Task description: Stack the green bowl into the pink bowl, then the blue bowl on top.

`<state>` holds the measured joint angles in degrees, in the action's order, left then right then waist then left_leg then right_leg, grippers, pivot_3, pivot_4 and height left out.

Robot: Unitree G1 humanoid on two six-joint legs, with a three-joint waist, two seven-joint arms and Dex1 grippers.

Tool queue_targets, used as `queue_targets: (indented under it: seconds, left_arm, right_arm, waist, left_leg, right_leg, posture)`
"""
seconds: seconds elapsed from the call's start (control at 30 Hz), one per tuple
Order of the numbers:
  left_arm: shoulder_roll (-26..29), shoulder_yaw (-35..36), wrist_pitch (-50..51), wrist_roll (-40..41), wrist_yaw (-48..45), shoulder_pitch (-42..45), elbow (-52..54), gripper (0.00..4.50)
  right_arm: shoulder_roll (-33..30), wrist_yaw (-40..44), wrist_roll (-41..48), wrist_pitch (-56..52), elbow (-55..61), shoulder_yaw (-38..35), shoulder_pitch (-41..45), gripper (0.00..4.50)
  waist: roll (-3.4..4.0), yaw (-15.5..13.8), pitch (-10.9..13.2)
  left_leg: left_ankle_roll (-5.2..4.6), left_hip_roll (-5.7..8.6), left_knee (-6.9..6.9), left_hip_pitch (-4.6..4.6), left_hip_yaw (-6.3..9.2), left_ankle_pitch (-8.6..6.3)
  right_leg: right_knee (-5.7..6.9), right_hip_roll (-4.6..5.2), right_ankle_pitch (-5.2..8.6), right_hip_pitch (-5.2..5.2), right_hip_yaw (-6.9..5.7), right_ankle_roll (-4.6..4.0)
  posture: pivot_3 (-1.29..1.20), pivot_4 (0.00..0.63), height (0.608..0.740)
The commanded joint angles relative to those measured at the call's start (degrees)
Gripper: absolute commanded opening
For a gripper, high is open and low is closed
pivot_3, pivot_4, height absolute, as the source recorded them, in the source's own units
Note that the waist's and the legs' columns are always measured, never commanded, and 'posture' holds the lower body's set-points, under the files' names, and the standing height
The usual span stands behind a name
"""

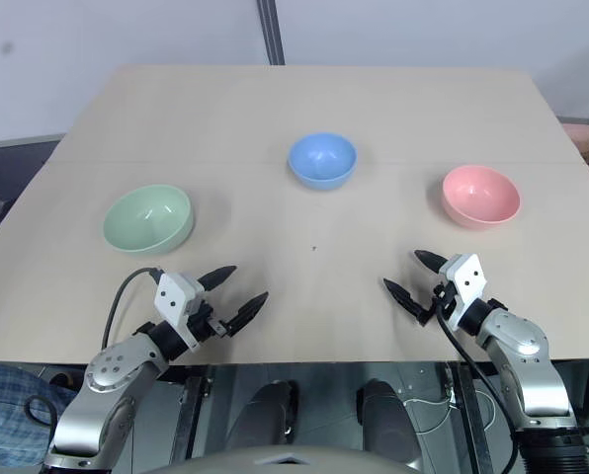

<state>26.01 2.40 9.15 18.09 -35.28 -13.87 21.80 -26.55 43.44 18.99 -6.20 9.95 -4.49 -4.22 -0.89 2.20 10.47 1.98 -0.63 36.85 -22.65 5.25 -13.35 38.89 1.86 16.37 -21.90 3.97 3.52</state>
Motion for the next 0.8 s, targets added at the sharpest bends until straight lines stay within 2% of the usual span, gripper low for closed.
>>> queue_targets:
  seconds: [0.03, 0.8]
  left_arm:
    - [0.32, 0.85, -1.82, -0.02, -0.67, -0.28, 0.55, 4.48]
    - [-0.20, 0.84, -4.37, 0.87, -2.51, 1.03, -0.58, 4.48]
  right_arm:
    - [-0.13, 0.45, 0.73, 1.14, 0.81, -0.61, -0.14, 4.50]
    - [-0.15, 1.21, 0.88, 1.99, 0.26, -0.98, 0.12, 4.50]
  waist:
    - [0.00, 0.00, 0.00]
    - [0.00, 0.00, 0.00]
  left_leg:
    - [0.00, 0.00, 0.00, 0.00, 0.00, 0.00]
    - [0.00, 0.00, 0.00, 0.00, 0.00, 0.00]
  right_leg:
    - [0.00, 0.00, 0.00, 0.00, 0.00, 0.00]
    - [0.00, 0.00, 0.00, 0.00, 0.00, 0.00]
  posture:
    - [0.00, 0.150, 0.740]
    - [0.00, 0.150, 0.740]
